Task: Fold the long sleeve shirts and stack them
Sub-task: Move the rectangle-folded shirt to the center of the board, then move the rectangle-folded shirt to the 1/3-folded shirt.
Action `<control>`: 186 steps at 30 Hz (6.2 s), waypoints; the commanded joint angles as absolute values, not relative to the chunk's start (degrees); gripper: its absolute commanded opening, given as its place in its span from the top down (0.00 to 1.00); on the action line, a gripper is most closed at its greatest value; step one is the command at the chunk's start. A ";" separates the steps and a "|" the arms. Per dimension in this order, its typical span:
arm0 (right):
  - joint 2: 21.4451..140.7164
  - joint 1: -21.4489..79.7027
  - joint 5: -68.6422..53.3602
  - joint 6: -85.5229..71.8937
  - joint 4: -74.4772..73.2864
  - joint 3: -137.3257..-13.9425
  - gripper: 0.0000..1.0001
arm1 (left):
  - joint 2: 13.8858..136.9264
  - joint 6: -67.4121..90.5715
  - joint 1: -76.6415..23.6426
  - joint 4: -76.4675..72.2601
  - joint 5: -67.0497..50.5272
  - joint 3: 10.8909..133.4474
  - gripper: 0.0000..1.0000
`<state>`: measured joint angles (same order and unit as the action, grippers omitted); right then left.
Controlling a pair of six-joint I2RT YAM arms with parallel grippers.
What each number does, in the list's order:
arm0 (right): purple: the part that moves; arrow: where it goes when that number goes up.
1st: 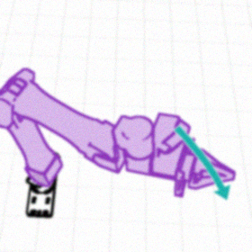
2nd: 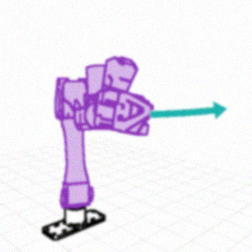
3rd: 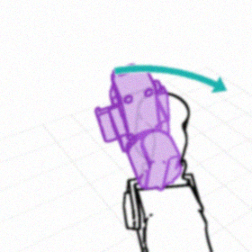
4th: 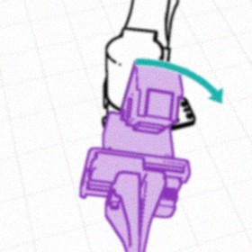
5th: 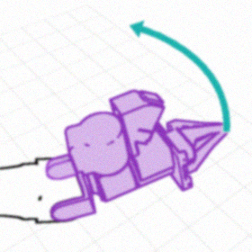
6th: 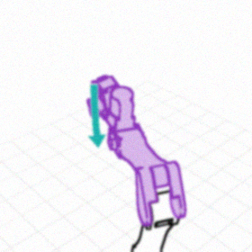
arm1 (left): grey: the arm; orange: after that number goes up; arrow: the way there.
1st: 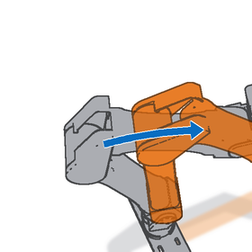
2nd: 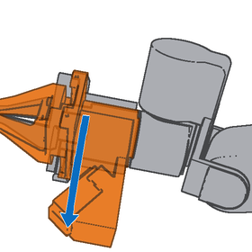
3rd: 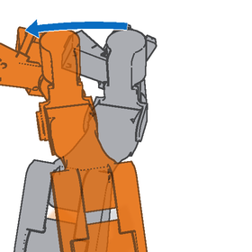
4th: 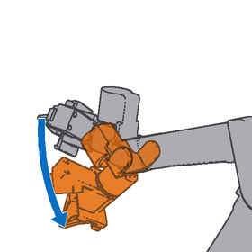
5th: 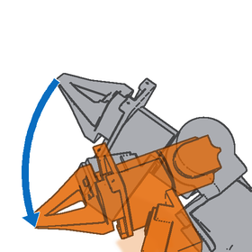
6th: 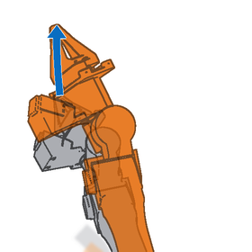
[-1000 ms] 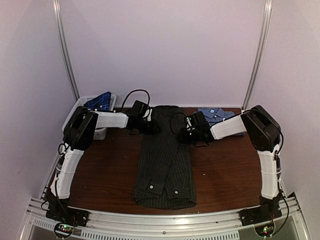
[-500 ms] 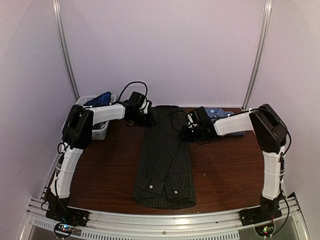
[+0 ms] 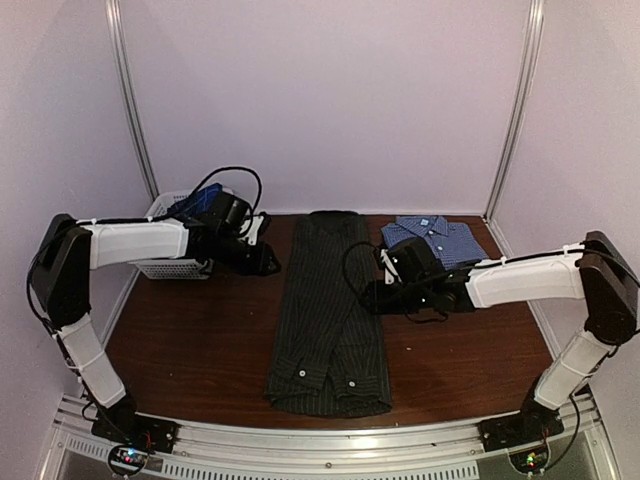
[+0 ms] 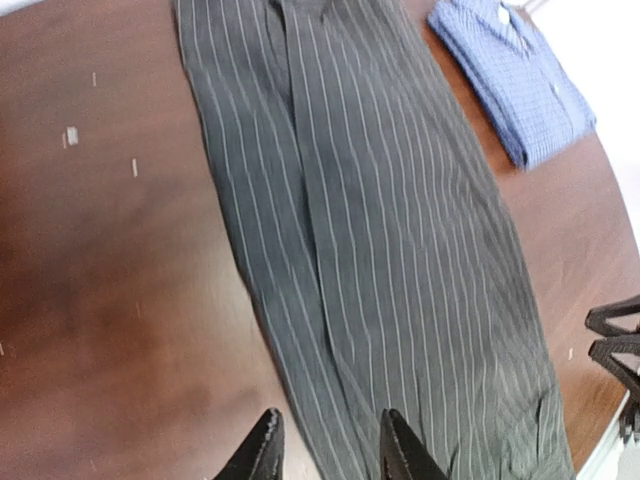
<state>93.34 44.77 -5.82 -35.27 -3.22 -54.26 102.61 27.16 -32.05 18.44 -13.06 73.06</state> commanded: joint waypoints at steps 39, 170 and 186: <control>72.01 71.54 15.00 -60.64 11.29 -25.52 0.25 | 58.56 60.19 -55.19 -7.83 -2.92 13.28 0.64; 83.09 76.19 7.62 -74.63 21.96 -18.30 0.36 | 69.57 57.61 -47.72 -3.98 -11.27 21.98 0.50; 85.38 73.39 3.64 -72.71 19.40 -20.54 0.57 | 81.27 55.17 -45.68 -9.31 -23.63 22.84 0.59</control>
